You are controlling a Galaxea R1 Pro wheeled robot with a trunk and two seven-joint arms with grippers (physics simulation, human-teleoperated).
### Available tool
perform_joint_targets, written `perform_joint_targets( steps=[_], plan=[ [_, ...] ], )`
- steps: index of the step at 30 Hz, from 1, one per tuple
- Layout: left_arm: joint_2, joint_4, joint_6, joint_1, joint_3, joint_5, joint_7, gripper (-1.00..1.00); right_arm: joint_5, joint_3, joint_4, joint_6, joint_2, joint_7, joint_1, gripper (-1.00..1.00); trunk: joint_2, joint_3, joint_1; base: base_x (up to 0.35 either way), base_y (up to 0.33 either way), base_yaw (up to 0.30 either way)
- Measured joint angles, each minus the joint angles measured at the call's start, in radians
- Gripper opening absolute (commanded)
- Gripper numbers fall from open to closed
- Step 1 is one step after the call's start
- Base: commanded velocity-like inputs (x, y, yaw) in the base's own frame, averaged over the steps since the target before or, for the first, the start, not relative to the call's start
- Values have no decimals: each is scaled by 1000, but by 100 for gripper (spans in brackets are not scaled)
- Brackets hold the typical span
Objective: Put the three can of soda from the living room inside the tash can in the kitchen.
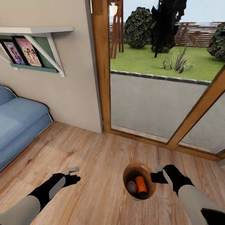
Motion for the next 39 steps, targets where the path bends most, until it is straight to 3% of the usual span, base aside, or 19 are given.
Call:
perform_joint_targets(
  steps=[10,39],
  plan=[
    [0,-1,1,0,0,0,-7,100,-4,-4,33,-31,1,-31,0,-100,0,0,0,0,0,0],
    [-1,-3,2,0,0,2,-11,100,-3,-1,36,-85,8,-33,3,-100,-14,-6,8,0,0,0]
  ],
)
